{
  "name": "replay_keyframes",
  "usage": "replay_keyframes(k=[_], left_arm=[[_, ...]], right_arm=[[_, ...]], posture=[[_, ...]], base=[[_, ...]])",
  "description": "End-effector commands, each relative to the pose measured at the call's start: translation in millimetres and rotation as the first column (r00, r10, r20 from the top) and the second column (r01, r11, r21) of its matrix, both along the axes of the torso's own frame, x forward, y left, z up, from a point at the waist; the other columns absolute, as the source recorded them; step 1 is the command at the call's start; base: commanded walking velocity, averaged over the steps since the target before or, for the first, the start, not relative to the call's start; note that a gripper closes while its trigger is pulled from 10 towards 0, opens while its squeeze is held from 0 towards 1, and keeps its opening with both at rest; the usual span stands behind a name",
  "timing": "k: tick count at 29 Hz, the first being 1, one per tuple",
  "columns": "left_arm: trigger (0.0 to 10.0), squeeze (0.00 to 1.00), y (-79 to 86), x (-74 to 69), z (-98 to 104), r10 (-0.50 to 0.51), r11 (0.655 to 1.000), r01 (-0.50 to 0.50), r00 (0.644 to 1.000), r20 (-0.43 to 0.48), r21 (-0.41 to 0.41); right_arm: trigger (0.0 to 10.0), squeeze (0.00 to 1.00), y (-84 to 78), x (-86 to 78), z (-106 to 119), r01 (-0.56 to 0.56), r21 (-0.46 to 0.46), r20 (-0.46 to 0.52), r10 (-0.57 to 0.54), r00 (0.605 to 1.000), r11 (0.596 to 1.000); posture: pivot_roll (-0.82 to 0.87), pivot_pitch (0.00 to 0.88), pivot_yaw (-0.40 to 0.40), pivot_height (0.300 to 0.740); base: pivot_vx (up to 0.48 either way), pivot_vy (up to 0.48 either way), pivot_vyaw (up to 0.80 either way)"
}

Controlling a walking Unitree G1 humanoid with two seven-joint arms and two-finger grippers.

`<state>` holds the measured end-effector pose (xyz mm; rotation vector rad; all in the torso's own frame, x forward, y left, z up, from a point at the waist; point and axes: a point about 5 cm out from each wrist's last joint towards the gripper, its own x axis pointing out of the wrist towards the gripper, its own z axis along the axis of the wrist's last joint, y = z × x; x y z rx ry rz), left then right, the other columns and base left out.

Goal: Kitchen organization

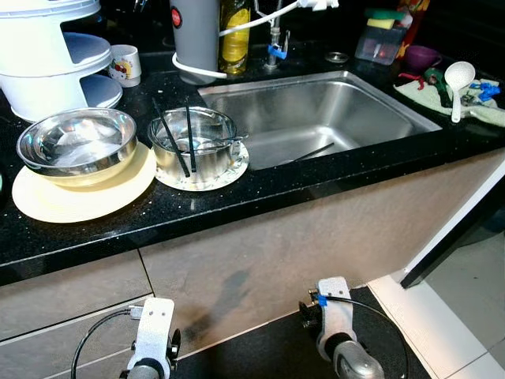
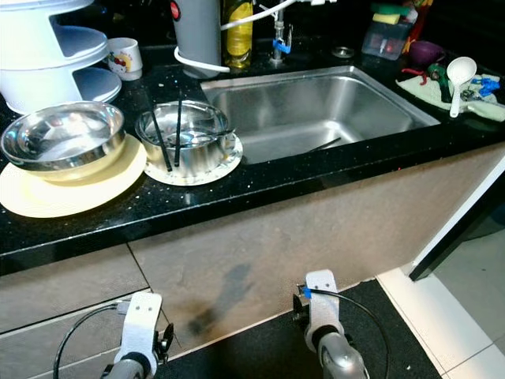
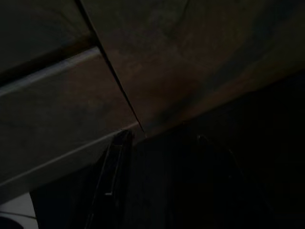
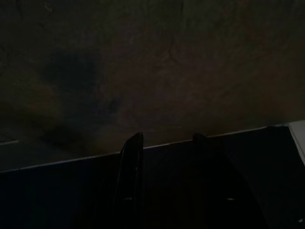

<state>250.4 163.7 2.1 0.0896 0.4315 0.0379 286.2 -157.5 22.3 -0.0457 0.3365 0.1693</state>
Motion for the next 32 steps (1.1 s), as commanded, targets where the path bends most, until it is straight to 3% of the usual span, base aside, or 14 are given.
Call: replay_keyframes(k=[1,14,22,32], left_arm=[[10.0,0.00,0.5,-4.7,-8.3,-0.001,1.000,0.001,0.999,-0.047,-0.003],[10.0,0.00,-6.9,13.7,-4.0,-0.029,0.999,0.030,0.998,-0.050,0.019],[10.0,0.00,-14.2,8.5,-15.0,-0.018,1.000,0.017,0.996,-0.092,-0.002],[10.0,0.00,-16.1,10.4,-19.6,-0.024,1.000,0.023,0.993,-0.116,-0.010]], right_arm=[[10.0,0.00,-2.3,-3.2,-7.0,0.007,0.008,-0.044,-0.007,0.999,1.000],[10.0,0.00,-9.0,15.5,1.2,0.021,-0.008,-0.054,-0.021,0.998,1.000],[10.0,0.00,-10.9,8.1,-17.4,0.004,-0.036,-0.171,-0.010,0.985,0.999],[10.0,0.00,-19.2,5.3,-21.4,0.018,-0.016,-0.200,-0.021,0.980,1.000]], posture=[[-0.08,0.171,-0.042,0.740],[-0.08,0.190,-0.045,0.740],[-0.08,0.183,-0.060,0.740],[-0.09,0.195,-0.073,0.740]], base=[[0.000,0.000,0.00],[0.000,0.000,0.00],[0.000,0.000,0.00],[0.000,0.000,0.00]])
